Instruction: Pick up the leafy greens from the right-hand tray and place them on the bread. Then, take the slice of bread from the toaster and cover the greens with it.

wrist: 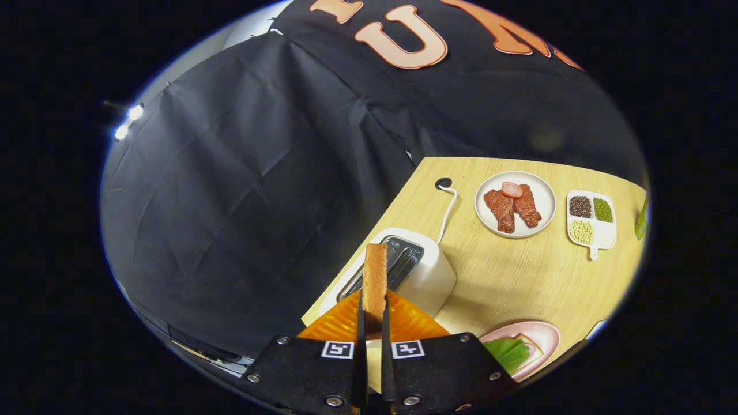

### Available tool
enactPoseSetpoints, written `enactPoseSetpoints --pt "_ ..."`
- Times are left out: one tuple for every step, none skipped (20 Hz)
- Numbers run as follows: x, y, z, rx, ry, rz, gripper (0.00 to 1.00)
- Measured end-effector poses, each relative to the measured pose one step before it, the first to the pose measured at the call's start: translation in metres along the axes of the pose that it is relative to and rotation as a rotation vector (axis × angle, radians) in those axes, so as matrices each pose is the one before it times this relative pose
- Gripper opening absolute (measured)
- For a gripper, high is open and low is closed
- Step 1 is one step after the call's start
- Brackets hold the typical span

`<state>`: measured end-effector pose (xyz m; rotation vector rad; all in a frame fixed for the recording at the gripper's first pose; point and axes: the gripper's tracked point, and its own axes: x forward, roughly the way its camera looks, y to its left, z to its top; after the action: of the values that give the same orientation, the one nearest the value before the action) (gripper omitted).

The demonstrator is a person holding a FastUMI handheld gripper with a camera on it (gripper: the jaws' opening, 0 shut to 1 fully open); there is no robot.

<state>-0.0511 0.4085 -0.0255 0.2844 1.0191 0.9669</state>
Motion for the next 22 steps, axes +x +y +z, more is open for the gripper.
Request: enactPoseSetpoints --pt "-0.00336 0.00037 -0.00258 0.00513 -0.00189 0.01347 0.10" --pt "-0.00559 -0.00237 -0.00229 0.00519 -0.00444 0.00404 0.09" --pt "-0.00477 -0.00353 -0.00147 -0.00398 -0.00704 0.00003 0.10" --pt "-0.00881 -0.00370 -0.00141 0.00186 -0.00965 -0.00143 0.10" --pt "-0.00282 -0.00321 -0.00232 0.00573 -0.00817 -0.00191 0.10" --pt "-0.00733 -0.00337 -0.00305 0.00826 -0.00635 0.00102 0.09" --pt "-0.00452 -0.00358 -0.00201 0.00961 -0.00699 0.00549 0.09" --pt "-0.00565 -0.00555 -0.00246 0.00516 -0.00387 0.00024 0.10" --pt "-0.00501 -0.00563 -0.00127 0.00929 -0.00826 -0.00484 0.10" --pt "-0.00382 -0.00702 -0.00214 0.00845 -0.00503 -0.00217 0.09" --pt "-0.00490 -0.00340 -0.00178 0.01545 -0.00549 -0.00178 0.10" --pt "-0.00483 -0.00534 -0.00432 0.00897 -0.00082 0.00149 0.09" --pt "-0.00350 -0.00758 -0.00272 0.00848 -0.00443 -0.00373 0.09" --pt "-0.00578 -0.00627 -0.00348 0.00413 -0.00146 -0.00086 0.10" --pt "-0.00277 -0.00643 -0.00302 0.00043 -0.00398 -0.00612 0.10" --pt "-0.00266 -0.00662 -0.00454 0.00313 -0.00060 -0.00519 0.09" --pt "-0.00241 -0.00556 -0.00528 0.00873 0.00363 -0.00279 0.10" --pt "-0.00288 -0.00402 -0.00575 0.00603 0.00449 -0.00109 0.10" --pt "-0.00179 -0.00413 -0.00386 0.00391 0.00306 -0.00228 0.09" --pt "-0.00169 -0.00547 -0.00412 -0.00078 0.00068 -0.00426 0.09" --pt "-0.00139 -0.00484 -0.00189 -0.00122 0.00062 -0.00530 0.09" --pt "-0.00030 -0.00360 -0.00373 0.00618 -0.00085 -0.00267 0.09"
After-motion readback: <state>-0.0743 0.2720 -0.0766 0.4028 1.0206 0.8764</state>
